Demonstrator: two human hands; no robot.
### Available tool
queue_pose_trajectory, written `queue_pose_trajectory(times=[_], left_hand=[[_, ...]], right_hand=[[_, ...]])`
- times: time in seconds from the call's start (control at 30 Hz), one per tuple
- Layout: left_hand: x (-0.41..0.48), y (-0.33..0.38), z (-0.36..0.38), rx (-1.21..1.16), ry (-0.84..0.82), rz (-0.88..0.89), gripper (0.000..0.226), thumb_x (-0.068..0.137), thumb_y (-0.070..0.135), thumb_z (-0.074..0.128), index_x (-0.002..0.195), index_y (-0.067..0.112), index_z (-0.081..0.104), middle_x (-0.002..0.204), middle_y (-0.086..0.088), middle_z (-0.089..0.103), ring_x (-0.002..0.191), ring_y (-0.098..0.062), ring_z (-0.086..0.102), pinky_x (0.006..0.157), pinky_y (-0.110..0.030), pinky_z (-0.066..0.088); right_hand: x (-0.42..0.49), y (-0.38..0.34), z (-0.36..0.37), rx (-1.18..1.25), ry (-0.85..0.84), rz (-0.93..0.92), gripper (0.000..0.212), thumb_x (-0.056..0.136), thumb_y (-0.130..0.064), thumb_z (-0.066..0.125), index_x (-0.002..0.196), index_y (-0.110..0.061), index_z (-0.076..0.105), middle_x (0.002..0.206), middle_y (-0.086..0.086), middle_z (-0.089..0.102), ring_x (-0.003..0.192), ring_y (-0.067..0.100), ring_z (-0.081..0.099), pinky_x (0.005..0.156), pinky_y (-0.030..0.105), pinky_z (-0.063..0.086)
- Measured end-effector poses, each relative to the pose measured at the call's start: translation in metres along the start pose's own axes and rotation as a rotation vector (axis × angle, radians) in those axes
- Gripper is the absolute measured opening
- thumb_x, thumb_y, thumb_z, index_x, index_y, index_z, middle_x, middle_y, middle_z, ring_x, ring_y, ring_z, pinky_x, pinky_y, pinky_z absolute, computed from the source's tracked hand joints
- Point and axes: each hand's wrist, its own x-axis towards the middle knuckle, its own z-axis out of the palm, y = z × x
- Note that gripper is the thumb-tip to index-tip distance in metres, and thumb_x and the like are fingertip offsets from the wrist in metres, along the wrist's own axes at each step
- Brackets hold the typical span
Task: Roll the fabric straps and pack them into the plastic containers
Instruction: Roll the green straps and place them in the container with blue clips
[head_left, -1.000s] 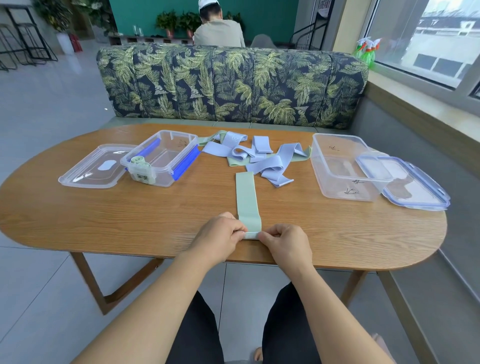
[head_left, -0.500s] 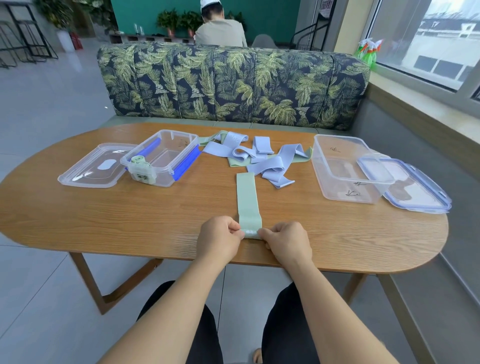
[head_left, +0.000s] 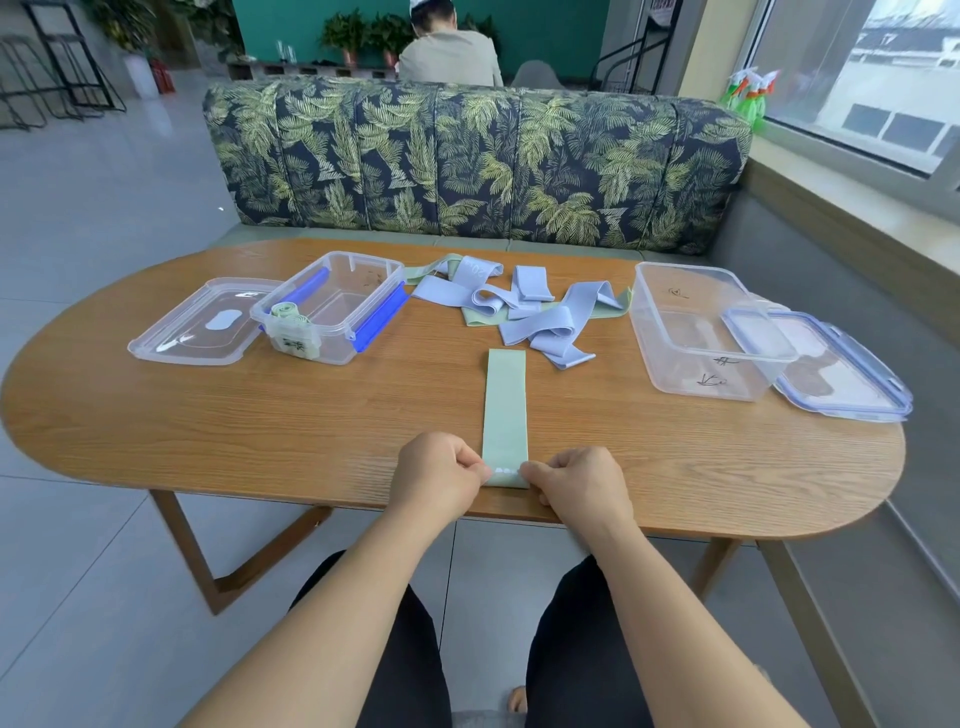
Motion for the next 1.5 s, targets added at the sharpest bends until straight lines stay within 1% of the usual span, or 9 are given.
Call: queue_pose_trajectory(times=[0.13,0.3,0.53,0.67,0.77,0.93,1.03,1.27,1.5], left_hand=[[0.004,0.004,0.001,0.002,-0.012,-0.032,0.008,0.083,0.027,0.069,0.076,0.024,0.067,0.076,0.002,0.071,0.078,-0.016,0.068,0.072,-0.030,0.056],[0.007,0.007,-0.002,-0.019,-0.041,-0.069,0.008,0.083,0.027,0.069,0.081,0.020,0.072,0.080,0.001,0.071,0.075,-0.018,0.066,0.062,-0.024,0.049],[0.015,0.010,-0.004,-0.021,-0.061,-0.105,0.011,0.080,0.029,0.073,0.073,0.020,0.071,0.077,-0.001,0.072,0.066,-0.017,0.060,0.061,-0.023,0.044],[0.015,0.003,-0.002,-0.001,0.012,-0.048,0.013,0.079,0.034,0.072,0.074,0.022,0.071,0.075,0.006,0.071,0.071,-0.014,0.063,0.064,-0.024,0.050],[0.006,-0.002,0.004,-0.040,0.097,0.041,0.004,0.081,0.029,0.071,0.078,0.026,0.070,0.076,0.013,0.067,0.077,-0.008,0.063,0.070,-0.025,0.051],[0.004,-0.003,0.009,-0.024,0.067,0.084,0.005,0.083,0.025,0.070,0.081,0.029,0.068,0.081,0.013,0.067,0.080,-0.009,0.064,0.076,-0.030,0.054],[0.011,0.000,0.007,0.030,0.066,0.077,0.005,0.085,0.028,0.068,0.080,0.028,0.069,0.083,0.013,0.067,0.083,-0.010,0.062,0.074,-0.027,0.051],[0.024,0.004,0.004,0.079,0.012,0.034,0.014,0.086,0.031,0.066,0.075,0.023,0.070,0.076,0.006,0.069,0.072,-0.017,0.063,0.064,-0.027,0.051],[0.031,0.006,0.003,0.083,0.009,0.010,0.020,0.085,0.038,0.065,0.075,0.021,0.070,0.073,0.005,0.070,0.073,-0.019,0.065,0.068,-0.029,0.052]], right_hand=[[0.004,-0.006,-0.002,0.001,-0.005,0.028,0.026,0.079,-0.037,0.067,0.063,-0.016,0.067,0.076,0.005,0.072,0.071,0.021,0.063,0.069,0.033,0.052],[0.001,-0.001,0.000,0.109,0.021,0.007,0.039,0.074,-0.041,0.067,0.073,-0.002,0.068,0.063,0.006,0.067,0.058,0.018,0.054,0.065,0.037,0.052],[0.001,-0.002,0.000,0.070,0.001,0.009,0.022,0.074,-0.035,0.069,0.065,-0.015,0.067,0.073,0.005,0.073,0.070,0.024,0.065,0.075,0.042,0.057],[0.004,-0.006,-0.001,0.072,-0.014,0.042,0.020,0.074,-0.032,0.068,0.061,-0.018,0.065,0.074,0.006,0.073,0.066,0.021,0.062,0.077,0.041,0.057],[0.006,-0.007,-0.002,0.061,-0.026,0.064,0.020,0.072,-0.032,0.067,0.061,-0.014,0.068,0.074,0.007,0.074,0.058,0.019,0.057,0.075,0.040,0.057],[0.010,-0.011,-0.006,0.068,-0.048,0.092,0.025,0.074,-0.032,0.069,0.057,-0.015,0.066,0.060,0.002,0.071,0.047,0.016,0.051,0.064,0.035,0.054],[0.012,-0.010,-0.007,0.099,-0.052,0.080,0.029,0.078,-0.035,0.070,0.059,-0.014,0.067,0.053,-0.002,0.067,0.044,0.014,0.049,0.059,0.032,0.048],[0.010,-0.003,0.000,0.125,0.027,0.006,0.028,0.073,-0.040,0.070,0.059,-0.016,0.065,0.064,0.002,0.070,0.056,0.018,0.055,0.068,0.040,0.056],[0.018,-0.009,0.001,0.046,0.035,0.023,0.024,0.078,-0.036,0.067,0.063,-0.018,0.064,0.075,0.002,0.072,0.072,0.021,0.063,0.068,0.033,0.051]])
